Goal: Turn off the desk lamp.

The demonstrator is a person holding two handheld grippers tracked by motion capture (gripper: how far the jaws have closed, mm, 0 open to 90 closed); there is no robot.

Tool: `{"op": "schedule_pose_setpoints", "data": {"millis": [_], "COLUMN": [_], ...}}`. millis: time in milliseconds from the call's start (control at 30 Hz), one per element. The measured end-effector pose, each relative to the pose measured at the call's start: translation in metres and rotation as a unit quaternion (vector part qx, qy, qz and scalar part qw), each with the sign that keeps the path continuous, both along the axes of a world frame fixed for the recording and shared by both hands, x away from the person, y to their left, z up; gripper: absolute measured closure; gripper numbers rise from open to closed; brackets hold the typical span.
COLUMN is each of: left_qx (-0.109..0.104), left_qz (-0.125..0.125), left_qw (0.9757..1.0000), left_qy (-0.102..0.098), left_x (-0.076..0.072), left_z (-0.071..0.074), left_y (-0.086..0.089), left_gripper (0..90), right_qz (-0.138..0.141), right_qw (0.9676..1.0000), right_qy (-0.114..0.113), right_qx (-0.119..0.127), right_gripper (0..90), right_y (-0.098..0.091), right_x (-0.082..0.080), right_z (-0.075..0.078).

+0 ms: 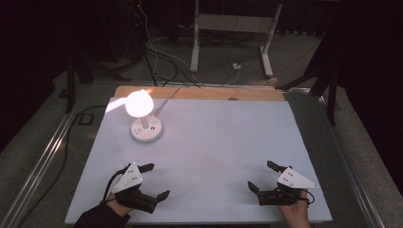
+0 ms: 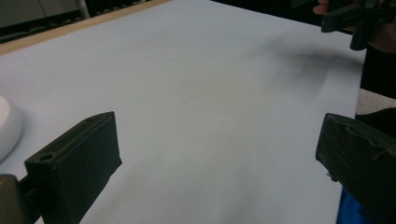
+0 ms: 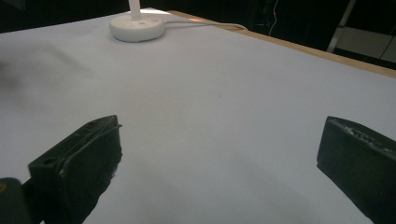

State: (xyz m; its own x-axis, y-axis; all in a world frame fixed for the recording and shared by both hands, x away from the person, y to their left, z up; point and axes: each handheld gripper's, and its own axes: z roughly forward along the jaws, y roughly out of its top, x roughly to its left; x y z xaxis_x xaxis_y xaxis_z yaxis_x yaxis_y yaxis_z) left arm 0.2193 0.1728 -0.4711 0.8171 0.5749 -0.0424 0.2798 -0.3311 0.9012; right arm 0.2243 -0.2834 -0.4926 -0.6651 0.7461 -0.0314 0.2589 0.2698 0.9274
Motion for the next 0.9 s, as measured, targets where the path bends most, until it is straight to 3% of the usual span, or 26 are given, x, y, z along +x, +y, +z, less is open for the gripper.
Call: {"op": "schedule_pose_setpoints", "data": {"millis": [233, 633, 733, 900], "left_qx": [-0.011, -0.017, -0.019, -0.016], "left_qz": [0.021, 0.051, 0.065, 0.115], "left_qw": [0.9997, 0.9986, 0.9977, 0.9933], "left_qy": [-0.011, 0.0, 0.002, -0.002], "left_x": [0.007, 0.026, 0.031, 0.041], "left_z": [0.01, 0.017, 0.018, 0.018], "left_y": [0.0, -0.004, -0.005, -0.008], "left_gripper": [0.5, 0.5, 0.6, 0.6], "right_qz": [-0.001, -0.001, -0.001, 0.001], "right_qw": [1.0, 1.0, 1.0, 1.0], "right_qy": [0.002, 0.001, -0.001, -0.001], "right_qx": [0.001, -0.001, -0.003, -0.003], "right_gripper": [0.0, 0.0, 0.0, 0.0], "right_y": [0.0, 0.0, 0.001, 0.0], "right_x": [0.0, 0.0, 0.0, 0.0], "right_z": [0.0, 0.0, 0.0, 0.0]}}
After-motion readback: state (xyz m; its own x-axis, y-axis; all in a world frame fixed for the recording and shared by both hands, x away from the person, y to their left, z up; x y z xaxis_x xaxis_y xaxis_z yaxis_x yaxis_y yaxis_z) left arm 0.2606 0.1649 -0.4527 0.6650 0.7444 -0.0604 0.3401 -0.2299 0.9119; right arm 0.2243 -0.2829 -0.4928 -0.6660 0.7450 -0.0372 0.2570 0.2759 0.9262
